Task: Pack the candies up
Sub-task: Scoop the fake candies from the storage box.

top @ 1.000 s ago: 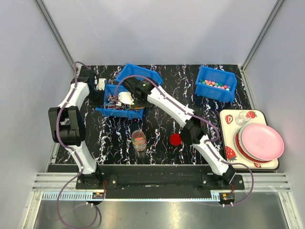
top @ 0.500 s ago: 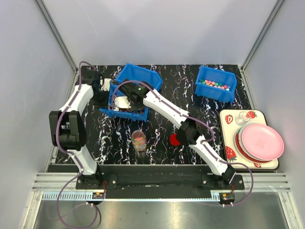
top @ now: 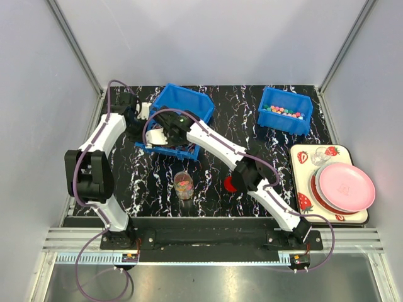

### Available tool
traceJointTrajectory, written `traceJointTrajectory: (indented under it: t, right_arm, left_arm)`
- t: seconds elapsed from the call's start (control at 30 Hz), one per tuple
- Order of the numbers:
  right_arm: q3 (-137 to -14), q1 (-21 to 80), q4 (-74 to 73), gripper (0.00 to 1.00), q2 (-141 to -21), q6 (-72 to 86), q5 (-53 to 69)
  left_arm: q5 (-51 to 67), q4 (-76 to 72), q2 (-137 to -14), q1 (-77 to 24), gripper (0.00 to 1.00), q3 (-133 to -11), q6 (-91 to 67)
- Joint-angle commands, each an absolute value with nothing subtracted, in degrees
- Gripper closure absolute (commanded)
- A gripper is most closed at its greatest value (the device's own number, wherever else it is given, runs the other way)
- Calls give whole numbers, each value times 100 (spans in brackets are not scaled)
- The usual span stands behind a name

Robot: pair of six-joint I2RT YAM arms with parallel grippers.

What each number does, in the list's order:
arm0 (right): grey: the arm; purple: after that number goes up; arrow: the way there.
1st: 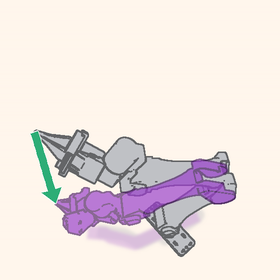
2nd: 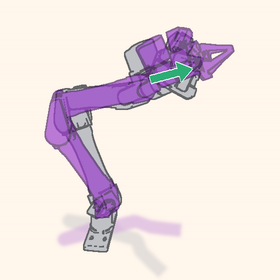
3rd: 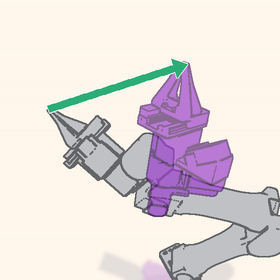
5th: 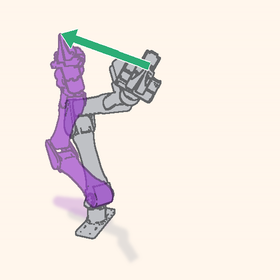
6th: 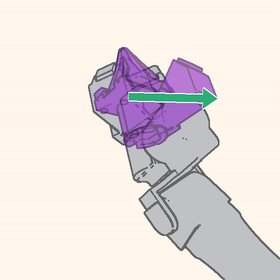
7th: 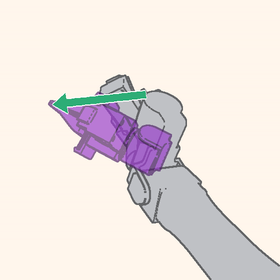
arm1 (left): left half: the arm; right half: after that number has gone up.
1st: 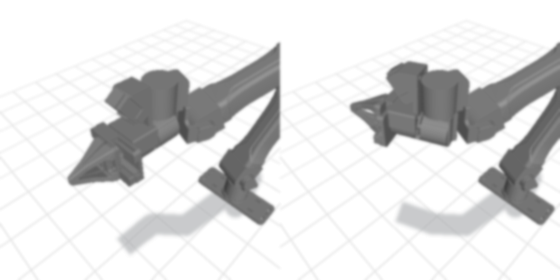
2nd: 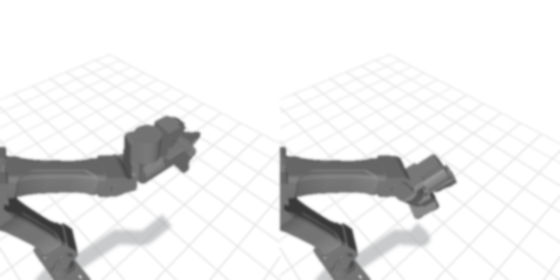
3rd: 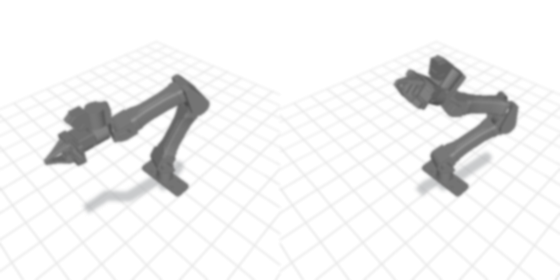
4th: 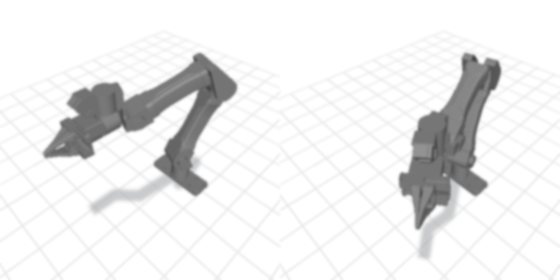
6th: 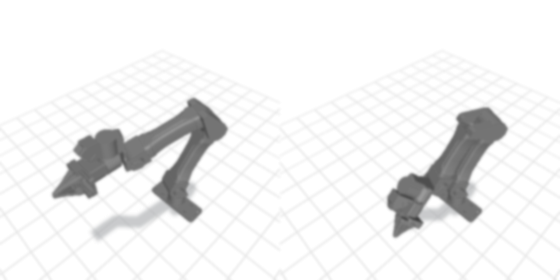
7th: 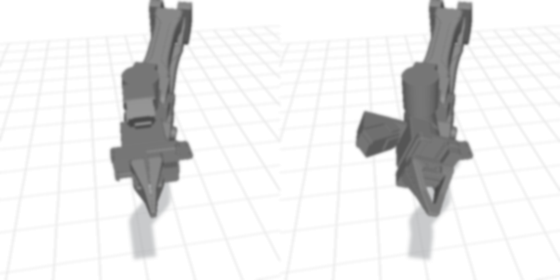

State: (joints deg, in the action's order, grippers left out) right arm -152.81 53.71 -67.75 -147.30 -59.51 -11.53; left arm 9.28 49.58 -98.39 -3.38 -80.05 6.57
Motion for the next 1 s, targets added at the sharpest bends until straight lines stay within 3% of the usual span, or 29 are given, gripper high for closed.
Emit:
traceJointTrajectory:
  t: [0.0,0.5,0.97]
  right_arm:
    - [-15355,5405,-6084,100,-14836,-5810,-370]
    - [-14187,4799,-4361,100,-14318,-4466,1590]
    - [-14713,4316,-4246,100,-14124,-3639,2636]
  left_arm:
    - [1854,4465,-9211,-396,100,-8060,650]
    - [2522,4631,-9193,-141,100,-8051,844]
    - [3234,5229,-9378,474,100,-8042,1107]
